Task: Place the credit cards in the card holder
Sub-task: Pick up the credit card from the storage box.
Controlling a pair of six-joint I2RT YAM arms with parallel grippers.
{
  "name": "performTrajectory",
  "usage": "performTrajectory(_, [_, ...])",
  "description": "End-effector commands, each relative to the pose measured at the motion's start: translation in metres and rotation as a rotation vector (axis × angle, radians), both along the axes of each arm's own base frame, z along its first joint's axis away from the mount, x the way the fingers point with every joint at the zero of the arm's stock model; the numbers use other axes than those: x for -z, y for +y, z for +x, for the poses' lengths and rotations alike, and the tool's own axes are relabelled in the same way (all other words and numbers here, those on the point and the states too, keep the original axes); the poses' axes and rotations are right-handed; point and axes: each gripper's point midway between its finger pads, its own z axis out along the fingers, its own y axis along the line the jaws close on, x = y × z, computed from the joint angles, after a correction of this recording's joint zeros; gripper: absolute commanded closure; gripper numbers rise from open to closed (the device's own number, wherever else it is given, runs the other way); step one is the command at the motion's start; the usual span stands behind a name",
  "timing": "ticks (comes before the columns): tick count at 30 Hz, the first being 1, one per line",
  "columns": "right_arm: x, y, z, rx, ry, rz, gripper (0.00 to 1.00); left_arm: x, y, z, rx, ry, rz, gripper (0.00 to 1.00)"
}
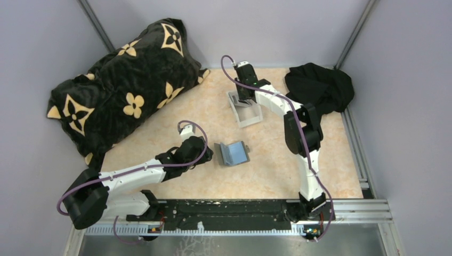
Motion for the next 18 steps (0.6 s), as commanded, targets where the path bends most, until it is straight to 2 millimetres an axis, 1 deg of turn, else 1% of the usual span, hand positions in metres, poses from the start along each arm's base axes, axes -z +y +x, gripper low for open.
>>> performTrajectory(1, [-0.053, -0.012, 0.008, 0.038, -0.116, -0.015, 0.79, -0.007, -0.004, 0.006, -0.001, -0.02, -0.017, 0.48])
performTrajectory(5, [-0.052, -0.014, 0.008, 0.044, -0.117, -0.027, 0.8, -0.007, -0.004, 0.006, 0.0, -0.021, -0.014, 0.48])
performTrajectory(12, [-0.038, -0.017, 0.007, 0.044, -0.084, -0.037, 0.8, -0.007, -0.003, 0.006, -0.001, -0.02, -0.017, 0.48])
performTrajectory(18, [-0.033, -0.023, 0.007, 0.057, -0.078, -0.052, 0.83, -0.006, -0.003, 0.006, -0.002, -0.019, -0.018, 0.48])
